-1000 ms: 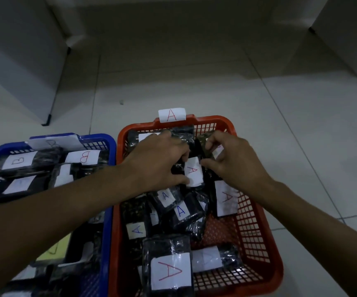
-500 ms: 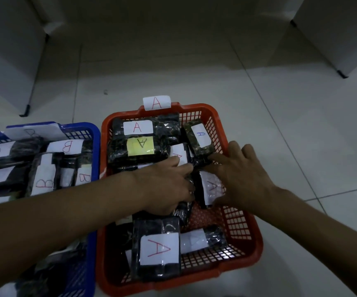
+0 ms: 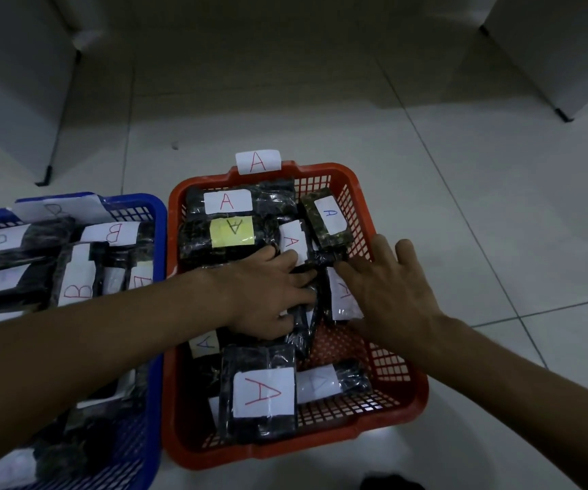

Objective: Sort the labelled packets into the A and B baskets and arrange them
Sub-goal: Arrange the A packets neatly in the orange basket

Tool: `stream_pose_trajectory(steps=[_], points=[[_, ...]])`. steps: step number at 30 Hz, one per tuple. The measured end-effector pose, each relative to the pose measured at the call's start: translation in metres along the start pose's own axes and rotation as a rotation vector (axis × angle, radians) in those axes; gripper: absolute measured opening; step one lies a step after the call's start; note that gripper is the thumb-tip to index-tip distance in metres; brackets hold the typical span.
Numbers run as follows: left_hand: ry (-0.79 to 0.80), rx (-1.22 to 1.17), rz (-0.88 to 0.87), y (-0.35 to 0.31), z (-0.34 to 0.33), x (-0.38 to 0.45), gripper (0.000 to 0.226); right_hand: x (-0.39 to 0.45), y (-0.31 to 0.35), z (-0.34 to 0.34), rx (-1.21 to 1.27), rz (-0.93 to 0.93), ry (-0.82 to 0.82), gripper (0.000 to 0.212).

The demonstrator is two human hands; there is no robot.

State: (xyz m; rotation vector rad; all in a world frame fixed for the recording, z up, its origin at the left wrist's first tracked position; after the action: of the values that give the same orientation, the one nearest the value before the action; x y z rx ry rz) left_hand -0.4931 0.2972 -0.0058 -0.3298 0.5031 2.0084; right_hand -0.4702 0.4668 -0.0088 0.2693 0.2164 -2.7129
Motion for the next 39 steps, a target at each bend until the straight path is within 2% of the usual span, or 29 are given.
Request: stream_pose_trajectory(steps=[4, 6, 9, 17, 20, 23, 26, 27, 29, 30, 33, 36, 39], points=[[0.036, -0.044, 0.021, -0.005, -0.004, 0.007, 0.05, 0.002, -0.004, -0.005, 0.014, -0.018, 0.002, 0.08], [0.02, -0.104, 0.031, -0.005, -0.002, 0.008, 0.044, 0.005, -0.004, -0.002, 0.046, -0.015, -0.03, 0.073], [0.028, -0.267, 0.067, 0.005, 0.004, 0.004, 0.034, 0.003, 0.004, 0.001, -0.001, 0.022, 0.009, 0.061], [0.012, -0.39, 0.105, 0.008, 0.002, -0.018, 0.036, 0.008, 0.018, 0.007, -0.093, 0.129, 0.061, 0.063], [-0.057, -0.494, 0.137, 0.012, 0.003, -0.022, 0.035, 0.003, 0.013, 0.015, 0.104, 0.169, 0.022, 0.058], [-0.128, -0.626, 0.21, 0.018, 0.004, -0.031, 0.035, -0.007, 0.012, 0.024, 0.55, 0.139, -0.026, 0.036], [-0.244, -0.703, 0.275, 0.025, 0.007, -0.039, 0.027, -0.007, 0.022, 0.019, 0.803, 0.084, 0.155, 0.012], [-0.283, -0.711, 0.302, 0.029, 0.007, -0.04, 0.025, -0.006, 0.025, 0.021, 0.939, 0.044, 0.229, 0.015], [-0.338, -0.699, 0.361, 0.034, 0.008, -0.041, 0.024, -0.01, 0.027, 0.026, 1.214, -0.093, 0.36, 0.045], [-0.351, -0.682, 0.385, 0.036, 0.007, -0.041, 0.025, -0.014, 0.03, 0.027, 1.271, -0.124, 0.43, 0.054], [-0.352, -0.615, 0.408, 0.038, 0.006, -0.041, 0.029, -0.031, 0.052, 0.021, 1.252, -0.052, 0.594, 0.058], [-0.359, -0.498, 0.4, 0.037, 0.007, -0.039, 0.03, -0.035, 0.063, 0.006, 1.324, -0.007, 0.499, 0.085], [-0.379, -0.474, 0.403, 0.036, 0.009, -0.037, 0.029, -0.034, 0.059, 0.009, 1.372, -0.006, 0.337, 0.089]])
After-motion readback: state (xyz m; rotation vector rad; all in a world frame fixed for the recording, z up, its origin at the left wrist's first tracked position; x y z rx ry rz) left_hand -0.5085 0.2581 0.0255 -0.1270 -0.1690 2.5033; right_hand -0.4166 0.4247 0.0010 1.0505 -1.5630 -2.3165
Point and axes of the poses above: each hand's wrist, its own x-axis towards the middle knuckle, its own z-axis out of the back of the hand, y = z × x, the point moved 3 cm from there along x, towards the middle knuckle, and after that the axes turned 14 degrees about x, right-handed, at the moved point
